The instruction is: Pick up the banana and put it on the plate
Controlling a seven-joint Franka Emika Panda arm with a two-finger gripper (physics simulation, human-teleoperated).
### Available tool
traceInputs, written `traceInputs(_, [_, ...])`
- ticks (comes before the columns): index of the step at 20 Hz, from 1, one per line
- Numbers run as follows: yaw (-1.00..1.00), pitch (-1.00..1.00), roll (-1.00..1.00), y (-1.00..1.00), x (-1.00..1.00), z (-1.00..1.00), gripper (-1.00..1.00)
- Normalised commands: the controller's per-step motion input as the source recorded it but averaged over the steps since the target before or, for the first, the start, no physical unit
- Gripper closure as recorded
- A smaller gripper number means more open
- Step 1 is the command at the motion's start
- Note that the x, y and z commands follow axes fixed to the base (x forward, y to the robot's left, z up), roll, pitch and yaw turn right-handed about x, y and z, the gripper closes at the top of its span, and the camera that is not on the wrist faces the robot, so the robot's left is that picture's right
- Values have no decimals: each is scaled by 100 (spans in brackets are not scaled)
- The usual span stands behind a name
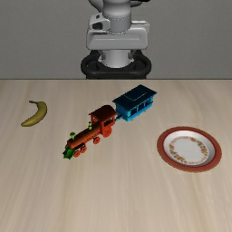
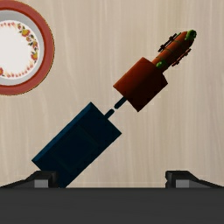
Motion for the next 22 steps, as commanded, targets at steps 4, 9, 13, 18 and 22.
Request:
traceInputs(4, [0, 0, 0, -100, 0, 0, -100])
traceInputs(9, [0, 0, 0, -100, 0, 0, -100])
traceInputs(13, [0, 0, 0, -100, 0, 0, -100])
traceInputs(18, [0, 0, 0, -100, 0, 0, -100])
traceInputs(22, [0, 0, 0, -100, 0, 0, -100])
